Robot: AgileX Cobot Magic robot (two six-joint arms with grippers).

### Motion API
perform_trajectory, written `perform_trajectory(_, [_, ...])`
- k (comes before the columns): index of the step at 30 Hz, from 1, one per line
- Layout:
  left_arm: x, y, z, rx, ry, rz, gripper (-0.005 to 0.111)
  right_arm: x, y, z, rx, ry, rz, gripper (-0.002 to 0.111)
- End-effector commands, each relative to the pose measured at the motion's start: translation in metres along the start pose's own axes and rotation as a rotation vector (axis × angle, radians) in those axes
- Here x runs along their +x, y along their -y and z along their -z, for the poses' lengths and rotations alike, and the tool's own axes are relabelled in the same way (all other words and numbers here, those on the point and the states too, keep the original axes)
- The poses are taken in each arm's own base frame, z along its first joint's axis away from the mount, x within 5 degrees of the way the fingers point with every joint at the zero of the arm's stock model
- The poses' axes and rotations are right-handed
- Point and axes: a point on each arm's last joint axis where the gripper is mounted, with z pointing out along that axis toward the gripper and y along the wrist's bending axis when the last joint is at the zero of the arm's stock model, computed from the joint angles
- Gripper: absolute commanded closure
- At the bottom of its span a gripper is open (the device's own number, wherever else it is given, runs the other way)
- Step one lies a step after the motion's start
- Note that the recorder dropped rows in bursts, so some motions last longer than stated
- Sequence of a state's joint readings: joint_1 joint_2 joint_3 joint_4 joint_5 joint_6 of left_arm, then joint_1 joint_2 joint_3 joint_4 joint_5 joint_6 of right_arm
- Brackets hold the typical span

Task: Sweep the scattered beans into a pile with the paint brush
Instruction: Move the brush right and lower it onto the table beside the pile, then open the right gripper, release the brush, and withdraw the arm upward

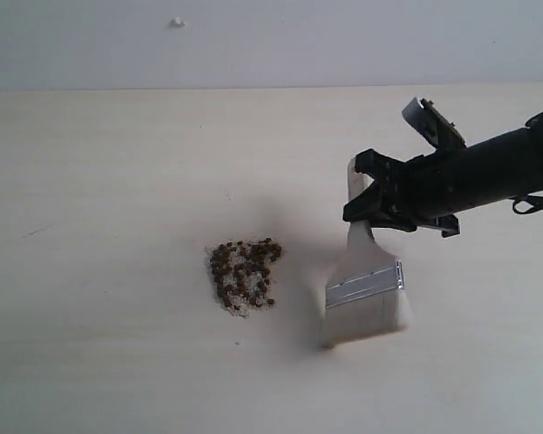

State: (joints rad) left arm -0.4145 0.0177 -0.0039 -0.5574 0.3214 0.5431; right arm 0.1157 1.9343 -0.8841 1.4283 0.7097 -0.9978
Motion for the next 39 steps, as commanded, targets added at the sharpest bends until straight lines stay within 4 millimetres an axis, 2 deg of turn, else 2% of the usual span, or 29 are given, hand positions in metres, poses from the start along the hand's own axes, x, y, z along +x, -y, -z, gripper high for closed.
perform_trajectory(1, [0.001,0.0,0.0,0.003,-0.001,-0.006,0.107,0.003,0.004,-0.013,-0.093,-0.014,0.012,0.108])
perform_trajectory(5, [0.001,0.0,0.0,0.003,-0.001,-0.006,0.107,0.005,0.009,-0.017,-0.082,-0.027,0.044,0.107])
perform_trajectory(7, [0.001,0.0,0.0,0.003,-0.001,-0.006,0.107,0.006,0.007,-0.016,-0.094,-0.046,0.075,0.098])
perform_trajectory(8, [0.001,0.0,0.0,0.003,-0.001,-0.006,0.107,0.006,0.006,-0.016,-0.104,-0.05,0.075,0.089])
perform_trajectory(11, [0.001,0.0,0.0,0.003,-0.001,-0.006,0.107,0.006,0.006,-0.016,-0.101,-0.051,0.075,0.07])
perform_trajectory(13, [0.001,0.0,0.0,0.003,-0.001,-0.006,0.107,0.006,0.006,-0.016,-0.101,-0.051,0.075,0.062])
perform_trajectory(17, [0.001,0.0,0.0,0.003,-0.001,-0.006,0.107,0.003,0.006,-0.016,-0.096,-0.047,0.086,0.053])
perform_trajectory(20, [0.001,0.0,0.0,0.003,-0.001,-0.006,0.107,-0.007,0.0,-0.008,-0.049,-0.023,0.177,0.05])
perform_trajectory(24, [0.001,0.0,0.0,0.003,-0.001,-0.006,0.107,-0.021,-0.009,0.008,0.062,0.032,0.235,0.05])
perform_trajectory(30, [0.001,0.0,0.0,0.003,-0.001,-0.006,0.107,-0.036,-0.03,0.046,0.207,0.176,0.33,0.052])
perform_trajectory(33, [0.001,0.0,0.0,0.003,-0.001,-0.006,0.107,-0.036,-0.046,0.068,0.226,0.228,0.367,0.067])
perform_trajectory(37, [0.001,0.0,0.0,0.003,-0.001,-0.006,0.107,-0.03,-0.065,0.093,0.23,0.261,0.353,0.105])
perform_trajectory(39, [0.001,0.0,0.0,0.003,-0.001,-0.006,0.107,-0.025,-0.073,0.104,0.227,0.295,0.361,0.108])
